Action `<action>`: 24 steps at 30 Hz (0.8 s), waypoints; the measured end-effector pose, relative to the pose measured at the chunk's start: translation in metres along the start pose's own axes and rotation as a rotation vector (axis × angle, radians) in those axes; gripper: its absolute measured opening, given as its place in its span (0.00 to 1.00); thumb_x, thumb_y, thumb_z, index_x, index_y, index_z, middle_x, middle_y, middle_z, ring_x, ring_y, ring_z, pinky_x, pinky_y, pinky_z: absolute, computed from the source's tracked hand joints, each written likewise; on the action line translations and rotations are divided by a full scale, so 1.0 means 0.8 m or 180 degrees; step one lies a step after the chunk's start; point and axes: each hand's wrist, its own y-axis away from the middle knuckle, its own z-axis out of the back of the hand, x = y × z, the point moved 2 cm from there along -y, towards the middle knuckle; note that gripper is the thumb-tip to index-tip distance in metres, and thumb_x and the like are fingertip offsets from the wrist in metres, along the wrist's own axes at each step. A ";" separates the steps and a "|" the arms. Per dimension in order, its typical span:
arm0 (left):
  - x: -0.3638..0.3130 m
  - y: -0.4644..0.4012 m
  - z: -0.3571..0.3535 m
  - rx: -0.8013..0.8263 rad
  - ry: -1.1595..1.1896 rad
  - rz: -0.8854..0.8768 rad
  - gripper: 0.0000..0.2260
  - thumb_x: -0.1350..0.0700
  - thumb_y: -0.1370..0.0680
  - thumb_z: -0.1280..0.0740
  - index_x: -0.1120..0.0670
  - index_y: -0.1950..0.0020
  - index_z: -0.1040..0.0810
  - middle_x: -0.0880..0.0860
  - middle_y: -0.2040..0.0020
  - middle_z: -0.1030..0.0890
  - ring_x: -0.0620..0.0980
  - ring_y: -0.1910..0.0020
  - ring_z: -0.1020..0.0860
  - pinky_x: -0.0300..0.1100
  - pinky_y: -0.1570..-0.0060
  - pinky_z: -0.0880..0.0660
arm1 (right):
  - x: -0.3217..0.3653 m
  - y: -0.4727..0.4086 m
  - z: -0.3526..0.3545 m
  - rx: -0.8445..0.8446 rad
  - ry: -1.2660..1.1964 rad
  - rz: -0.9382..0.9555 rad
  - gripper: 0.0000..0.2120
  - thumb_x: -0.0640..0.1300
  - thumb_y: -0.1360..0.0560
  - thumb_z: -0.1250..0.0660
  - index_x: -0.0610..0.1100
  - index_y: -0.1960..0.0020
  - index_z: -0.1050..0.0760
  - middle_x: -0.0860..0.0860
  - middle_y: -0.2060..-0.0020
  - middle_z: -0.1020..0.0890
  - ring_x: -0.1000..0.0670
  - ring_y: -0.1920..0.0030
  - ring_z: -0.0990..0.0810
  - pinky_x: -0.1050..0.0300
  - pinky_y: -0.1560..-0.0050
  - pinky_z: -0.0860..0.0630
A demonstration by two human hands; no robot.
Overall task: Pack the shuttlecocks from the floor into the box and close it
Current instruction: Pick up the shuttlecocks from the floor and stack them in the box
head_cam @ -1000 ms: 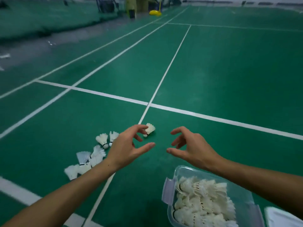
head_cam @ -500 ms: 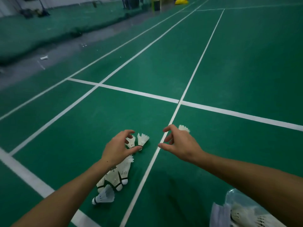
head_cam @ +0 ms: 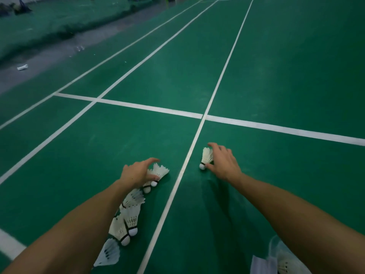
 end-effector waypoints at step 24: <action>-0.288 0.225 0.126 -0.0767 0.2062 -0.2166 0.09 0.42 0.22 0.27 0.46 0.54 0.21 0.46 0.61 0.19 0.48 0.62 0.23 0.49 0.60 0.24 | -0.051 0.340 0.264 -0.0173 -0.0812 0.0381 0.26 0.42 0.25 0.23 0.52 0.30 0.27 0.56 0.54 0.21 0.54 0.59 0.16 0.53 0.50 0.17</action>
